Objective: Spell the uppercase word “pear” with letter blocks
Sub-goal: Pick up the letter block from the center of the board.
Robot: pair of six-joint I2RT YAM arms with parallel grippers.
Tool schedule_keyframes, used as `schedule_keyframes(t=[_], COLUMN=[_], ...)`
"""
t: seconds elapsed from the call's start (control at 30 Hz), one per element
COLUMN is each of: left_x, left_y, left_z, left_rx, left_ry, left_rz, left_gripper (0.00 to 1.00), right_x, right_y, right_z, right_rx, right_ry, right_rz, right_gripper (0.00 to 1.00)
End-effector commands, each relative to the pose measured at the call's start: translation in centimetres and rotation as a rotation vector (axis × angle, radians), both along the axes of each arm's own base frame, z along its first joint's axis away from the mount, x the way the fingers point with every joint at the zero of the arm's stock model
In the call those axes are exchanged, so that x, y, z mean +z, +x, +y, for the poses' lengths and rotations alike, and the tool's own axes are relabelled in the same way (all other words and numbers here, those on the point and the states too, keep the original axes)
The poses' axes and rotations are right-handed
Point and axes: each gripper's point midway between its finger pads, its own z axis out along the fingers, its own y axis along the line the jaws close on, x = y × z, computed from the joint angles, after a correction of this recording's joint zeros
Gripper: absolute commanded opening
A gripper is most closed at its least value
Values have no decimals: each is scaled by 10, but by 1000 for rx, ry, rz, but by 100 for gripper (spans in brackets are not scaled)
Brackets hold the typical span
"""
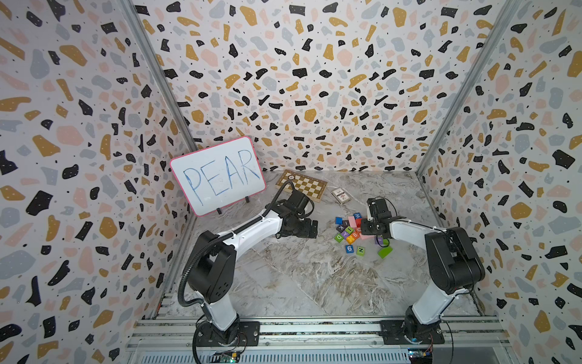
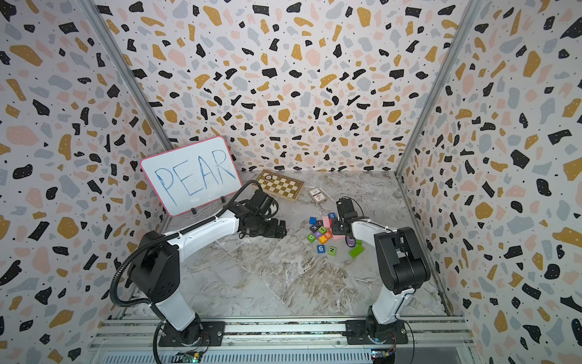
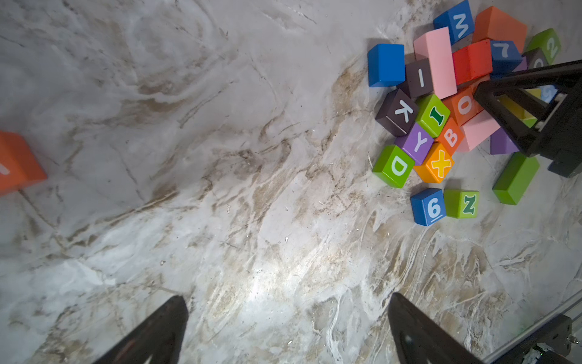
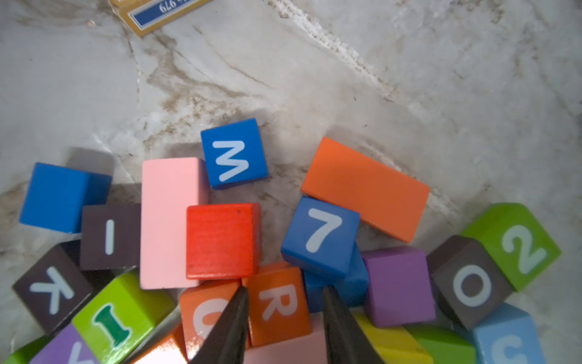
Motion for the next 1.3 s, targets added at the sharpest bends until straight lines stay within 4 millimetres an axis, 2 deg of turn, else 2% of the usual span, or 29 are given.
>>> schedule_keyframes(t=[0.0,0.23,0.57,0.87,1.27], left_x=[6,7,7,8,10], left_y=[4,4,4,4,4], left_z=[-4,-4,-4,-4,-1], left_rx=[-15,-15,-13,-13,-5], left_ry=[-4,-6,-9,-11,-7], left_rz=[-16,-19,-24,-25,-31], left_gripper=[98,98,99,99,99], right_x=[7,12,-3,-6,-7], right_y=[4,5,3,5,7], right_z=[-7,-9,-4,-2,0], right_rx=[-21,-30,-12,-8,-9], right_ry=[-28,-24,-11,-7,5], right_rz=[-7,-17,37,50,54], right_gripper=[40,40,42,47,42])
